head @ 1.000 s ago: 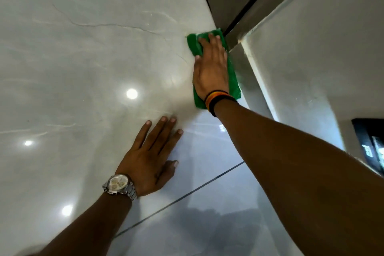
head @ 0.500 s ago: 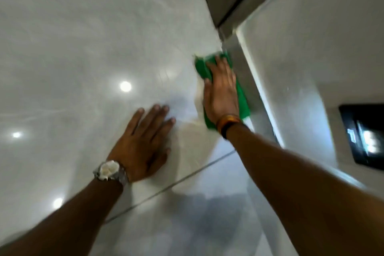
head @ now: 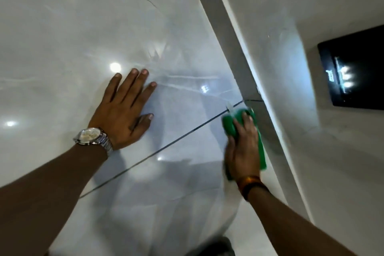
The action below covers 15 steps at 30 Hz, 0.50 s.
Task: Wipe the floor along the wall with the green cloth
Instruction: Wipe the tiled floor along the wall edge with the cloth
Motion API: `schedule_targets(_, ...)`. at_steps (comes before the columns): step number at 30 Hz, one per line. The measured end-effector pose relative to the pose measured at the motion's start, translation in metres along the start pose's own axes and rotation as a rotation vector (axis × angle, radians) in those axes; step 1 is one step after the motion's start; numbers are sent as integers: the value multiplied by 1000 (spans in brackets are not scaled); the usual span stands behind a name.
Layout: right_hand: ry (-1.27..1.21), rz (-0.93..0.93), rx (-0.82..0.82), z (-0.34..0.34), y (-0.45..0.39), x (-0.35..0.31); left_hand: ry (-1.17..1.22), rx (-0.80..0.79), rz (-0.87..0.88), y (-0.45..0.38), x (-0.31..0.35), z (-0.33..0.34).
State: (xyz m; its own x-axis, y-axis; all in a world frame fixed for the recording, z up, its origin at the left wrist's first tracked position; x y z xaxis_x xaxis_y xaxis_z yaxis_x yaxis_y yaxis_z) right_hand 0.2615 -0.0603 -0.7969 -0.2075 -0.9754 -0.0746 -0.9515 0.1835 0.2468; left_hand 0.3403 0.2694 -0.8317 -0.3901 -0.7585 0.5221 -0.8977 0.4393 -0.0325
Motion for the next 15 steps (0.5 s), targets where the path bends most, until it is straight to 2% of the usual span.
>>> schedule_targets(2,44,59,-73,2,40,29,1,-8,-5,-1,1,0)
schedule_targets(5,-6,94,-81,4,31,21,-8,-7,-3,0,-1,1)
schedule_targets(9,-119,-78,69,0,-58,-49,-13,-20,-13,0,-1,1)
schedule_targets(15,-154,-163,80,-17,-185,-166,-27,-19,-1,0,0,1)
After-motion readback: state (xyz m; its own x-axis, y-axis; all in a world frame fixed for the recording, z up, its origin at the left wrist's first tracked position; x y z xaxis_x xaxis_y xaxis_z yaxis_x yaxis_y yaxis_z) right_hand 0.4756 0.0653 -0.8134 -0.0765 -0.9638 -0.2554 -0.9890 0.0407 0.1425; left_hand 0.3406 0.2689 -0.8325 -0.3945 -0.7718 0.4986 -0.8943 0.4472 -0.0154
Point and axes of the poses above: each hand's wrist, its own y-axis away from the middle knuckle, its own z-axis out of the palm, x = y × z, the point moved 3 cm from there along -y, towards the middle knuckle, and after that the axes turned 14 degrees about y, right-handed, at the moved point
